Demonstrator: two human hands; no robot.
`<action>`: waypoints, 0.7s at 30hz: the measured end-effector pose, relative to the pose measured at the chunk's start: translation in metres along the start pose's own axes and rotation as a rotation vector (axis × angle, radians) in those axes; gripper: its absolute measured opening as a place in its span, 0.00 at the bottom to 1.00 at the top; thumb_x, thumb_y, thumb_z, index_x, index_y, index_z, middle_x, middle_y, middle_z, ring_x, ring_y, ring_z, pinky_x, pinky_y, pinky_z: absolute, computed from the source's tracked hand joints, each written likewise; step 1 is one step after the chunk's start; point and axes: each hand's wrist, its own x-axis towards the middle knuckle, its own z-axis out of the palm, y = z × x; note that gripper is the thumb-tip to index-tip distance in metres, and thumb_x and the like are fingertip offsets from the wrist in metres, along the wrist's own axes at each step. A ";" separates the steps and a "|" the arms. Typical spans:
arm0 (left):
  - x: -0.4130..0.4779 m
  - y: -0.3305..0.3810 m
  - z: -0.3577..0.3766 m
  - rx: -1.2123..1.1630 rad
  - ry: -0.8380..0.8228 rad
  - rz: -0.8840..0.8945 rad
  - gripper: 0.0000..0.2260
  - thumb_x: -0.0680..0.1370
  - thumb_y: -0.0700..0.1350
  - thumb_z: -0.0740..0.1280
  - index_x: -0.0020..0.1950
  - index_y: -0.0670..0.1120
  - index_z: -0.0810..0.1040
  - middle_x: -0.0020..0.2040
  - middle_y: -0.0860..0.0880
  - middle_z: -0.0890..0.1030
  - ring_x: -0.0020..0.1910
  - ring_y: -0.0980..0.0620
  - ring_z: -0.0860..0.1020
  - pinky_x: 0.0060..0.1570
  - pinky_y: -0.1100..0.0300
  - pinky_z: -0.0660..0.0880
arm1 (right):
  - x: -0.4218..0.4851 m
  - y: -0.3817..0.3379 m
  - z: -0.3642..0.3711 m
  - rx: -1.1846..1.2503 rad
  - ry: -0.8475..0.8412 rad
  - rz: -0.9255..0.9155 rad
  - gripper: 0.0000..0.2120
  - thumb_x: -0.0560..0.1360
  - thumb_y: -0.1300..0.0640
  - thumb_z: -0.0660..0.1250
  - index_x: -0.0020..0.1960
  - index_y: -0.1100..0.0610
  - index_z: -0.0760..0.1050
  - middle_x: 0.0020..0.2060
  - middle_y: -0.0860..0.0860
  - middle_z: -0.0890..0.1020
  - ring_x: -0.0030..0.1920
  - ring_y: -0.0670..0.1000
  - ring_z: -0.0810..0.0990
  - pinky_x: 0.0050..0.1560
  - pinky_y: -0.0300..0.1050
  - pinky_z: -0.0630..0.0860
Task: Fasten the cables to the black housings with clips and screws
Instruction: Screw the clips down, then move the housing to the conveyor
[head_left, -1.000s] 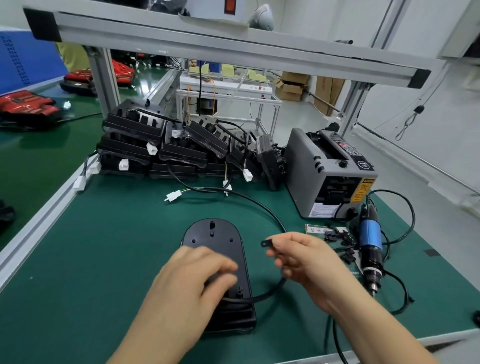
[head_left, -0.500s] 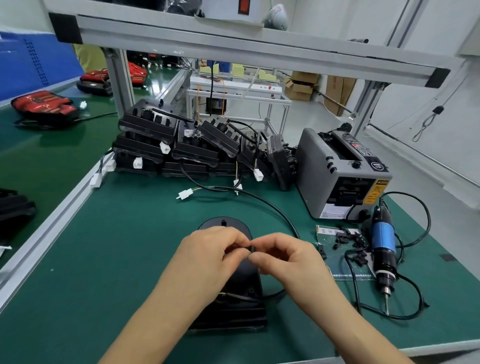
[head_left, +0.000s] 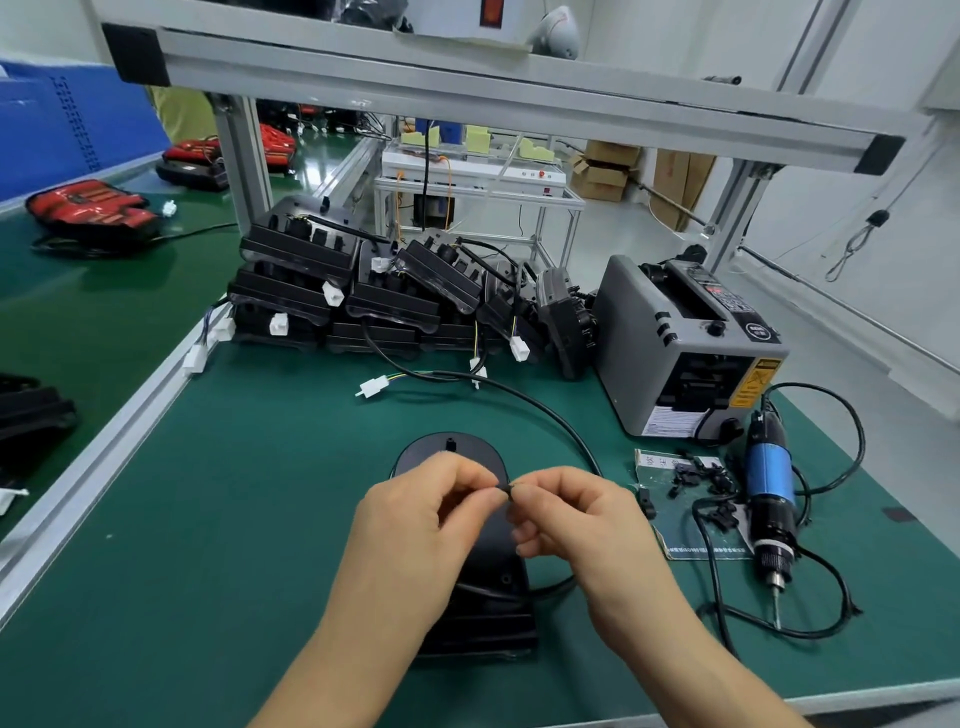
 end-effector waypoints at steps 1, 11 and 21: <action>-0.002 0.000 0.000 0.010 0.016 0.004 0.07 0.71 0.43 0.73 0.38 0.54 0.79 0.35 0.60 0.81 0.36 0.57 0.79 0.38 0.61 0.74 | -0.001 0.001 0.001 0.014 0.006 -0.002 0.09 0.74 0.66 0.66 0.37 0.59 0.80 0.29 0.51 0.81 0.30 0.48 0.77 0.32 0.38 0.75; -0.010 -0.001 -0.003 0.164 0.093 0.130 0.01 0.70 0.47 0.69 0.40 0.51 0.79 0.36 0.58 0.79 0.38 0.59 0.78 0.38 0.62 0.72 | -0.006 -0.001 0.009 -0.004 -0.033 -0.032 0.04 0.65 0.55 0.68 0.34 0.52 0.82 0.29 0.51 0.81 0.30 0.46 0.77 0.31 0.38 0.75; -0.015 -0.001 -0.004 0.308 0.137 0.213 0.09 0.72 0.52 0.65 0.38 0.49 0.80 0.34 0.57 0.79 0.35 0.58 0.76 0.37 0.62 0.71 | -0.013 0.004 0.011 0.053 0.011 0.002 0.13 0.73 0.66 0.68 0.32 0.55 0.80 0.29 0.51 0.80 0.29 0.48 0.76 0.31 0.39 0.74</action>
